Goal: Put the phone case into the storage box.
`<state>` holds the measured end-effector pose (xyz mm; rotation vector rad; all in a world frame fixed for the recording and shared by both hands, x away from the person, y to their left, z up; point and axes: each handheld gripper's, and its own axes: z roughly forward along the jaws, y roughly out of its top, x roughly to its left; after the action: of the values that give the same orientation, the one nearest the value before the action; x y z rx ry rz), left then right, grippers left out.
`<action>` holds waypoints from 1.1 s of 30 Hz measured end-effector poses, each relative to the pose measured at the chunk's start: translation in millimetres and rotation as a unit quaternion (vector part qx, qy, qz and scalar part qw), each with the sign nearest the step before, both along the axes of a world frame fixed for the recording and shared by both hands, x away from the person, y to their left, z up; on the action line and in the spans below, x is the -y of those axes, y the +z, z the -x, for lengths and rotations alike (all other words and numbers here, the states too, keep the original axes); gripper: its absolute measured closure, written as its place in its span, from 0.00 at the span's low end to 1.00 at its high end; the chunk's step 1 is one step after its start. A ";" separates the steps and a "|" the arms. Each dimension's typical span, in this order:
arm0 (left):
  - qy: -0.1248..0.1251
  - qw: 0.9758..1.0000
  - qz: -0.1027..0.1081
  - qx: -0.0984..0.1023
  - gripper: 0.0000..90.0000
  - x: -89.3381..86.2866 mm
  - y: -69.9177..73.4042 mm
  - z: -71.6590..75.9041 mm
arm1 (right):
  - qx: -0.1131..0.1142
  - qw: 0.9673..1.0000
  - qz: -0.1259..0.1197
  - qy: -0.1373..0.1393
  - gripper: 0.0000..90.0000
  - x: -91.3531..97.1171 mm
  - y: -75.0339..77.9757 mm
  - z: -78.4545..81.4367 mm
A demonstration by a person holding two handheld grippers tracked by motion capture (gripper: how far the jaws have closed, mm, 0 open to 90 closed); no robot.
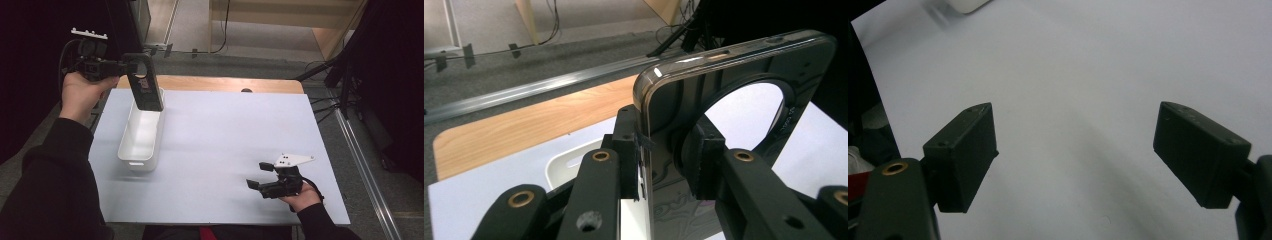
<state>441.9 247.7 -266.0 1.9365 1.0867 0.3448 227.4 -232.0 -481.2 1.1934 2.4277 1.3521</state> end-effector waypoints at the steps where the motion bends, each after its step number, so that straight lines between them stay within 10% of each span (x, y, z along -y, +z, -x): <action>1: 0.007 1.000 -0.002 0.006 0.78 -1.6 0.6 0.2 | 0.000 1.000 0.000 0.000 0.18 -0.1 0.0 0.0; 33: 0.045 0.999 -0.018 0.010 0.78 -9.0 -17.8 -44.2 | 0.005 1.000 -0.006 0.002 0.18 -1.0 -0.6 0.8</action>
<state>486.1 256.7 -283.8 1.9152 1.1656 0.4345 226.6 -231.0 -481.8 1.1829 2.4206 1.3723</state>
